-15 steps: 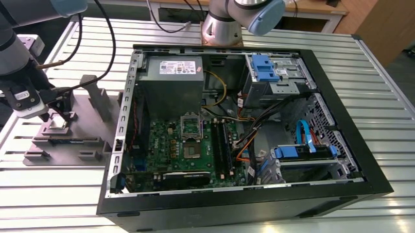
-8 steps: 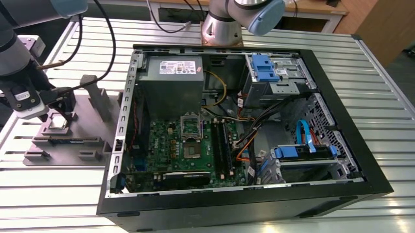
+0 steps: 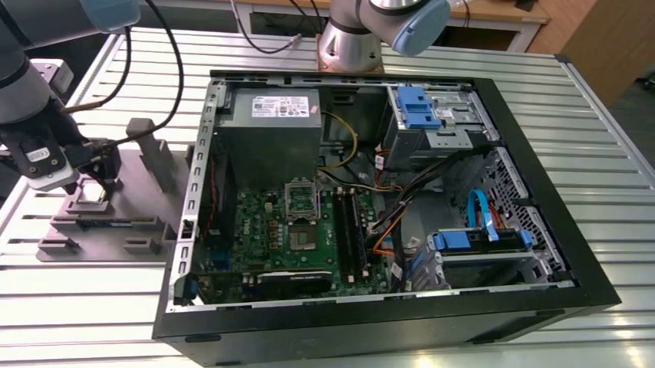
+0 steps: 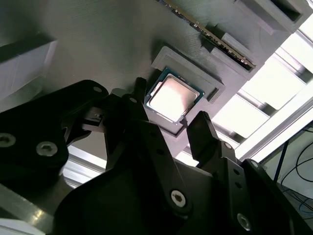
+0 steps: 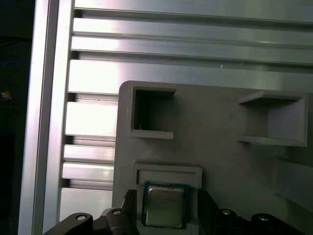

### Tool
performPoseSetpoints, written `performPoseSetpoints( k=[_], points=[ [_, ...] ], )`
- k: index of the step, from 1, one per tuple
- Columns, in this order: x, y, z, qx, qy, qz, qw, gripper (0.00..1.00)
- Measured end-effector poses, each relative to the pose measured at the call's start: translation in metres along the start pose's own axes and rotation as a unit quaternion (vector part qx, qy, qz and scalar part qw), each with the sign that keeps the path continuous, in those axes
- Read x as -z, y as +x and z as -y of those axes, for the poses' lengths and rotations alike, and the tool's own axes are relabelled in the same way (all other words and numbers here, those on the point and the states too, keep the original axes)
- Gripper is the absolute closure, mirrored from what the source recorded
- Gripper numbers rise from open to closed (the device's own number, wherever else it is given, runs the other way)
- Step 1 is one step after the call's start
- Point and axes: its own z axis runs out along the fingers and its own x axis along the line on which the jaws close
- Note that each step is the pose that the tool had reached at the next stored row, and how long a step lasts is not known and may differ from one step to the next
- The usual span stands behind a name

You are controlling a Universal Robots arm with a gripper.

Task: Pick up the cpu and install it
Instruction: 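Pick up the cpu and move it towards the insertion slot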

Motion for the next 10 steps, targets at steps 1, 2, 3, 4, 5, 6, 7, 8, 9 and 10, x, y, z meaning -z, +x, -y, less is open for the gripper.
performPoseSetpoints(
  k=[1,2,3,4,5,6,7,8,9,10],
  points=[
    [-0.0007,0.0,0.0,0.0,0.0,0.0,1.0,0.39],
    [-0.0013,0.0,0.0,0.0,0.0,0.0,1.0,0.39],
    [-0.0019,0.0,0.0001,0.0,0.0,0.0,1.0,0.39],
    [-0.0022,0.0,0.0001,0.0,0.0001,-0.0001,1.0,0.39],
    [-0.0024,0.0001,0.0001,0.0,0.0,-0.0001,1.0,0.39],
    [-0.0026,0.0001,0.0002,0.0,0.0,0.0,1.0,0.39],
    [-0.0026,0.0002,0.0004,0.0,0.0,0.0,1.0,0.39],
    [-0.0027,0.0002,0.0006,0.0,0.0001,0.0,1.0,0.39],
    [-0.0028,0.0001,0.0008,0.0,0.0002,0.0,1.0,0.39],
    [-0.003,0.0001,0.0009,0.0,0.0004,-0.0001,1.0,0.39]
  ],
)
